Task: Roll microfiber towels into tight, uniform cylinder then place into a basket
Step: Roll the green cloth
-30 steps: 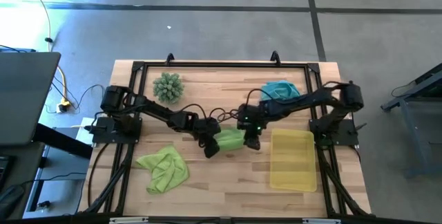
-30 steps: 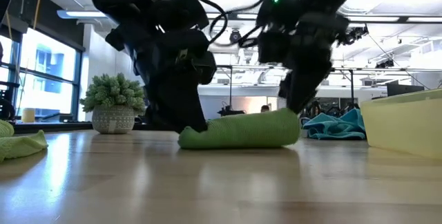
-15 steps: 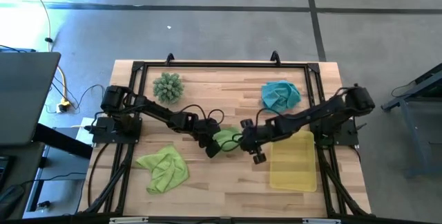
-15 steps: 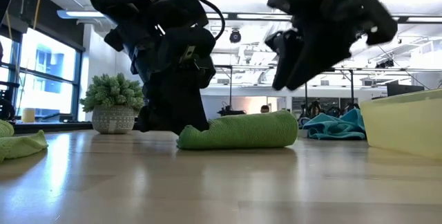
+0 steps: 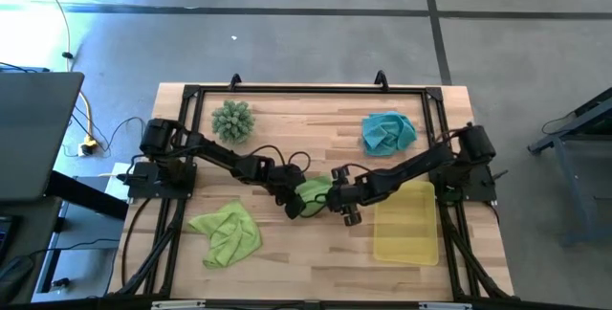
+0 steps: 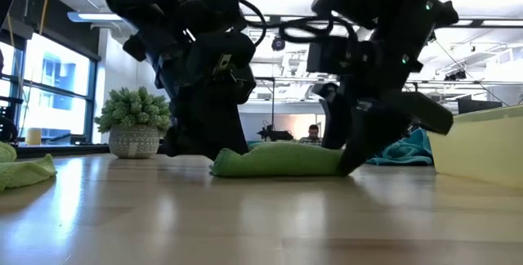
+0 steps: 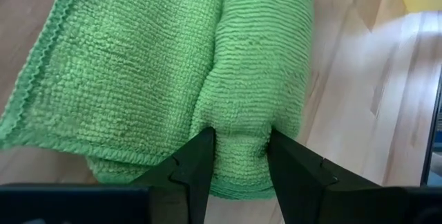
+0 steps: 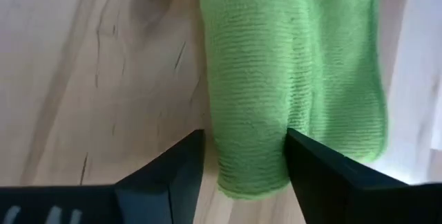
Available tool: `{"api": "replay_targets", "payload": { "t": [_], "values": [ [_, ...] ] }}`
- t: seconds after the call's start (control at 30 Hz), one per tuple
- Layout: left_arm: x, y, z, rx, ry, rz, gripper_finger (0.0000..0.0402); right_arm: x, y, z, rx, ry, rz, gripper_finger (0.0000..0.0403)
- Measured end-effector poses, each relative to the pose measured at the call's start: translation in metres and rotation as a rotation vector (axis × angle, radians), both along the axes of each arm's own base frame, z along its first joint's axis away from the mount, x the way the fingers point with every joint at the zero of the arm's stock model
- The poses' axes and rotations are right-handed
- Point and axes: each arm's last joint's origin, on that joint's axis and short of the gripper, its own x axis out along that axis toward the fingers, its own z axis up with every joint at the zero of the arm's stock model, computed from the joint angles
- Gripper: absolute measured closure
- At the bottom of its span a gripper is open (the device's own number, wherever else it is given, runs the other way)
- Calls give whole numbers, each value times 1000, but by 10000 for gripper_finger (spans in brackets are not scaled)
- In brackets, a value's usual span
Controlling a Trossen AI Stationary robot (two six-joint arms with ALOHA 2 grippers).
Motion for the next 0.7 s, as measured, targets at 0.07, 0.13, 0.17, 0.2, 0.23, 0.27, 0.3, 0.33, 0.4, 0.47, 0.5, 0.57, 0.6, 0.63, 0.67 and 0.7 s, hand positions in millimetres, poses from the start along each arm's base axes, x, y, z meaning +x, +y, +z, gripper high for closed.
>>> {"api": "replay_targets", "payload": {
  "t": [0.07, 0.13, 0.17, 0.2, 0.23, 0.27, 0.3, 0.33, 0.4, 0.47, 0.5, 0.57, 0.6, 0.63, 0.67, 0.7],
  "values": [
    [1, 0, 0, 15, -20, -22, 273, 1, 0, -5, 14, 16, -21, 220],
    [1, 0, 6, 33, -42, -39, 273, 1, 1, -10, 34, 38, -51, 228],
    [1, 0, 8, 46, -48, -44, 273, 0, 0, -12, 44, 48, -70, 233],
    [-1, 0, 11, 60, -52, -49, 273, 0, 0, -13, 52, 56, -88, 239],
    [-3, 0, 14, 77, -49, -53, 273, -1, 0, -14, 59, 62, -103, 246],
    [-4, 1, 17, 97, -48, -56, 273, -1, 0, -15, 64, 68, -118, 254],
    [-6, 1, 21, 118, -51, -62, 273, -2, 0, -15, 69, 73, -132, 263],
    [-8, 2, 25, 141, -48, -72, 273, -2, 0, -15, 75, 75, -143, 272],
    [-11, 2, 33, 180, -55, -121, 273, -2, 0, -15, 87, 73, -171, 291],
    [-15, 0, 38, 215, -57, -177, 273, -2, -1, -15, 101, 67, -210, 310],
    [-16, -2, 41, 240, -56, -209, 273, -2, -2, -15, 110, 65, -229, 319],
    [-18, -6, 45, 294, -72, -272, 273, -1, -4, -16, 138, 69, -259, 337],
    [-19, -9, 47, 327, -76, -303, 273, -1, -5, -16, 156, 73, -266, 346],
    [-21, -12, 49, 362, -73, -332, 273, -1, -7, -15, 179, 77, -273, 355],
    [-21, -15, 50, 399, -84, -359, 273, 0, -9, -15, 202, 83, -279, 363],
    [-20, -19, 51, 439, -98, -389, 273, 0, -11, -15, 220, 88, -283, 370]
  ]
}}
